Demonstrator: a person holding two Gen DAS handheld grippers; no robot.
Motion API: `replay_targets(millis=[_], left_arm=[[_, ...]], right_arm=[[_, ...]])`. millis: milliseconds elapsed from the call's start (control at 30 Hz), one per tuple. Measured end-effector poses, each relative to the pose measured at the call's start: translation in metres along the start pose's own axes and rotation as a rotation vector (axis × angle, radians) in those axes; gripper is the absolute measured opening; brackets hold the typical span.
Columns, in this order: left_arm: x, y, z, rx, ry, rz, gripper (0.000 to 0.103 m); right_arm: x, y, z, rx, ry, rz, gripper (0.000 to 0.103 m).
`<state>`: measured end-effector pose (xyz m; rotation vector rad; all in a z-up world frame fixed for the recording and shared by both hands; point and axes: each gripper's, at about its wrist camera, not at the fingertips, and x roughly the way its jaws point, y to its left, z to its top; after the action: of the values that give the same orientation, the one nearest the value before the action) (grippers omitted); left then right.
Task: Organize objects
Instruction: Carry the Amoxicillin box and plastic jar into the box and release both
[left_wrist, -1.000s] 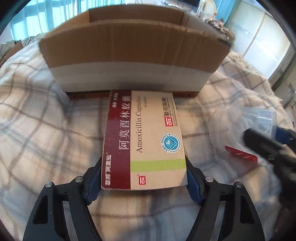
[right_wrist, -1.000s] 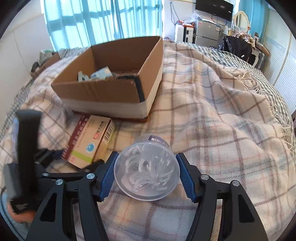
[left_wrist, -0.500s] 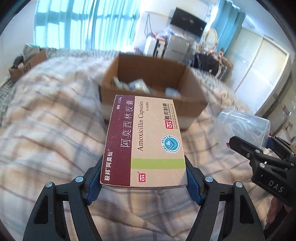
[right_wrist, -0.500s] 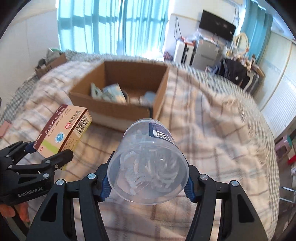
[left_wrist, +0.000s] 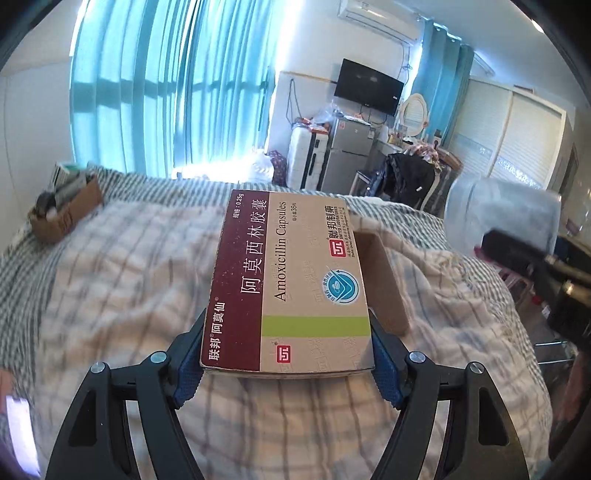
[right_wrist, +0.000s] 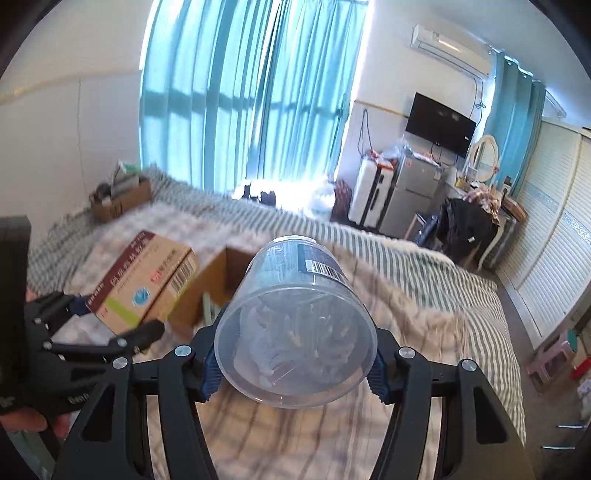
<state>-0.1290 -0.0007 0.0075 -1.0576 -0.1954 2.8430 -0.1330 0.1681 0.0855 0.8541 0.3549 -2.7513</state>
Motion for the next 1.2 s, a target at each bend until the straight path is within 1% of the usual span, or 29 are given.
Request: replay_targets(millis=[133,200,300,400,467,533,633,700,800,867,933,967,1033,1133,1167,1200], left_arm=[[0.026,0.0,0.029,0.022,0.002,0.014,0.077],[0.038,-0.002,0.036,0.035,0.005,0.019,0.077],[0.065,-0.004,0.042,0.041,0.02,0.007,0.077],[0.105,-0.004,0.041,0.029,0.05,0.01,0.077],[0.131,-0.002,0.034,0.009,0.097,0.005,0.077],[0.151,0.001,0.026,0.009,0.134,-0.002,0.077],[0.17,-0.001,0.017,0.033,0.164,0.002,0.077],[0.18,0.0,0.015,0.043,0.188,-0.01,0.077],[0.188,0.003,0.014,0.045,0.2,0.006,0.077],[0.184,0.001,0.013,0.058,0.198,-0.005,0.078],[0.175,-0.003,0.016,0.08,0.178,-0.017,0.08],[0.17,-0.004,0.017,0.079,0.169,-0.012,0.082],[0.157,-0.005,0.021,0.064,0.153,-0.005,0.085],[0.131,-0.006,0.034,0.042,0.119,-0.018,0.087],[0.122,-0.007,0.038,0.042,0.103,-0.019,0.09],[0.105,-0.009,0.044,0.048,0.072,-0.012,0.092]], right_arm=[[0.03,-0.007,0.03,0.014,-0.009,0.026,0.061],[0.047,-0.01,0.039,0.015,-0.006,0.039,0.061],[0.082,-0.014,0.044,0.022,0.014,0.06,0.061],[0.116,-0.02,0.035,0.054,0.039,0.074,0.061],[0.141,-0.024,0.022,0.074,0.066,0.065,0.061],[0.167,-0.027,0.007,0.089,0.106,0.087,0.061],[0.196,-0.031,-0.009,0.115,0.162,0.11,0.061],[0.205,-0.032,-0.015,0.117,0.182,0.111,0.061],[0.212,-0.037,-0.018,0.146,0.186,0.138,0.061],[0.211,-0.041,-0.02,0.168,0.197,0.145,0.061],[0.202,-0.042,-0.019,0.176,0.185,0.139,0.062],[0.196,-0.042,-0.018,0.178,0.174,0.133,0.062],[0.181,-0.044,-0.014,0.186,0.157,0.123,0.068],[0.149,-0.047,-0.001,0.187,0.118,0.105,0.068],[0.137,-0.046,0.004,0.184,0.101,0.092,0.068],[0.123,-0.048,0.009,0.181,0.081,0.08,0.068]])
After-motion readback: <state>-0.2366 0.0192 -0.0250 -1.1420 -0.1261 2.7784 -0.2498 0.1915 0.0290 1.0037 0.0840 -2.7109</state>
